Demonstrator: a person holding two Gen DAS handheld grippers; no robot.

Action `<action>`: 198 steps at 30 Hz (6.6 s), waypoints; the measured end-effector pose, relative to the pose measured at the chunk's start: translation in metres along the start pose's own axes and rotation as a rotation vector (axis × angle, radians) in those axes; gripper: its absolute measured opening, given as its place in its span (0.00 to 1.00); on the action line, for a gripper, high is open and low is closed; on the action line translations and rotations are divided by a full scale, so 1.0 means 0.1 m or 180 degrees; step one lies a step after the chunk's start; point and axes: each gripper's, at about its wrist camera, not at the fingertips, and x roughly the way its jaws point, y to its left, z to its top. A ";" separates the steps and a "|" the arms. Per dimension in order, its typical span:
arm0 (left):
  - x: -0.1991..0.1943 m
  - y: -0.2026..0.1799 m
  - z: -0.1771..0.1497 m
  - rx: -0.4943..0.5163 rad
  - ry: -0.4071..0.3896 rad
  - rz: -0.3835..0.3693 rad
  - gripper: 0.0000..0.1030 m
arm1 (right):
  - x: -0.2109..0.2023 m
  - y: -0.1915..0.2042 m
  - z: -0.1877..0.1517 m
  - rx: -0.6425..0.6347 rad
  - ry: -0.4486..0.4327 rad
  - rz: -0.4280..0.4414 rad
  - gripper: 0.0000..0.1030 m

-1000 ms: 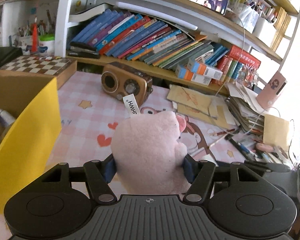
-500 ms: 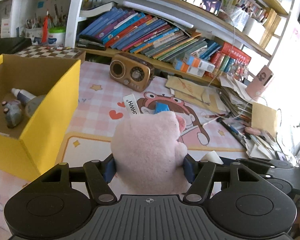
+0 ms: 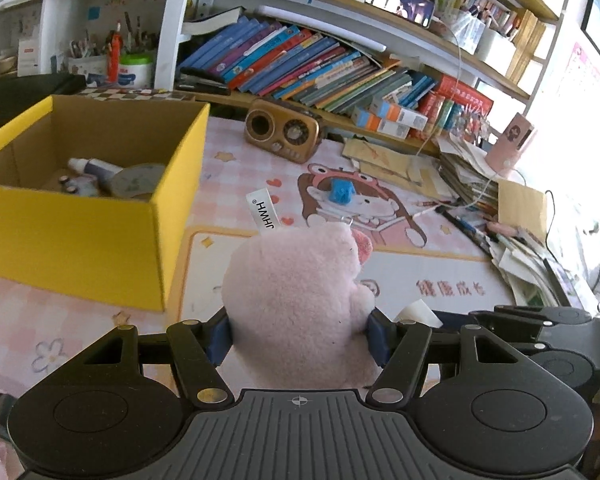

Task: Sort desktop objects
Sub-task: 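Lift the pig and charger plug and carry them toward the yellow box, then lower the pig and plug into the yellow box and open both grippers, then lift both grippers out of the box and withdraw toward the mat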

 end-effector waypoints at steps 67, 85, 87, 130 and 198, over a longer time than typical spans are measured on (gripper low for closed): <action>-1.34 1.44 -0.32 -0.0160 -0.0397 0.0477 0.63 | 0.01 2.05 -0.07 -0.0514 -0.0081 0.0366 0.24; -0.78 1.55 0.85 0.0023 -0.0868 0.0619 0.64 | 0.55 1.79 1.23 -0.0714 -0.0652 0.0445 0.24; -0.66 1.58 0.94 0.0025 -0.0867 0.0642 0.64 | 0.65 1.77 1.33 -0.0765 -0.0642 0.0449 0.24; 0.51 1.90 1.02 -0.0063 0.0055 0.0822 0.84 | 1.84 1.79 1.53 -0.1787 0.0286 0.0620 0.37; -1.36 1.21 -0.41 0.0006 -0.0590 0.0694 0.96 | -0.51 1.76 -0.51 -0.0123 -0.0518 -0.0633 0.76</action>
